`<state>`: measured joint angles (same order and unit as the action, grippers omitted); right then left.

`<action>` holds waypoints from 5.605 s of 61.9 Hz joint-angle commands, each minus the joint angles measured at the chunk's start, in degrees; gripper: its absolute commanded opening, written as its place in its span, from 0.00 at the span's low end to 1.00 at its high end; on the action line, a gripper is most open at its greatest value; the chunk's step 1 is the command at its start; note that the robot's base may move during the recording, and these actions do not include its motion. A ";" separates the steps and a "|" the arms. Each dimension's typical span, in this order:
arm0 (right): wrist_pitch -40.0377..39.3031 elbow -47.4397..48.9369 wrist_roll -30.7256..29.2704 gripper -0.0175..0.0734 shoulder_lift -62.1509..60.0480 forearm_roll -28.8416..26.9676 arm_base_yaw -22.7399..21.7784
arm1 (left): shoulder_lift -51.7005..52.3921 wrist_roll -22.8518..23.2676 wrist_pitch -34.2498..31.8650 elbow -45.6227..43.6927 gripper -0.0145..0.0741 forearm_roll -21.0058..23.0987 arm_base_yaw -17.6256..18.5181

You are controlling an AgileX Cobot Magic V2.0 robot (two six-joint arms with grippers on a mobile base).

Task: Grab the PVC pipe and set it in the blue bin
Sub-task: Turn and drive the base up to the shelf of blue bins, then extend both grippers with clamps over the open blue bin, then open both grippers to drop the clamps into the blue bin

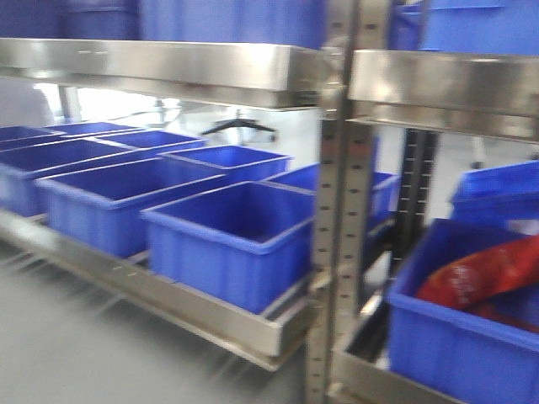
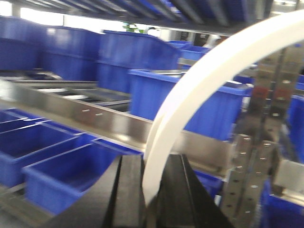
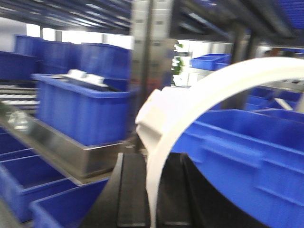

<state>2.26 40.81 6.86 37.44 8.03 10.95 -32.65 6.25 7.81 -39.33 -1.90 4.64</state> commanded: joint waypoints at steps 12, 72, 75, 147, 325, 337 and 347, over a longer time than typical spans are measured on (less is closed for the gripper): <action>-1.41 -0.20 -0.22 0.02 -0.06 0.43 0.13 | 0.32 0.50 -1.12 -0.13 0.04 -0.05 0.08; -1.41 -0.20 -0.22 0.02 -0.06 0.43 0.13 | 0.32 0.50 -1.12 -0.13 0.04 -0.05 0.08; -1.41 -0.20 -0.22 0.02 -0.06 0.43 0.13 | 0.32 0.50 -1.12 -0.13 0.04 -0.05 0.08; -1.41 -0.20 -0.22 0.02 -0.06 0.43 0.13 | 0.32 0.50 -3.02 -0.13 0.04 0.35 0.08; 28.92 46.63 -0.11 0.51 46.26 -13.07 21.24 | -58.95 -3.12 27.47 -60.37 0.27 3.92 21.29; 29.02 46.63 -0.11 0.03 46.12 -9.77 21.02 | -58.57 -3.12 30.82 -60.37 0.04 2.66 21.29; 31.23 46.63 -0.11 0.01 44.41 -9.10 21.02 | -57.25 -3.12 36.20 -60.37 0.04 2.66 21.29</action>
<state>32.81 86.98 6.86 83.81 -1.87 32.11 -91.60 3.01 42.13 -99.25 0.66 25.63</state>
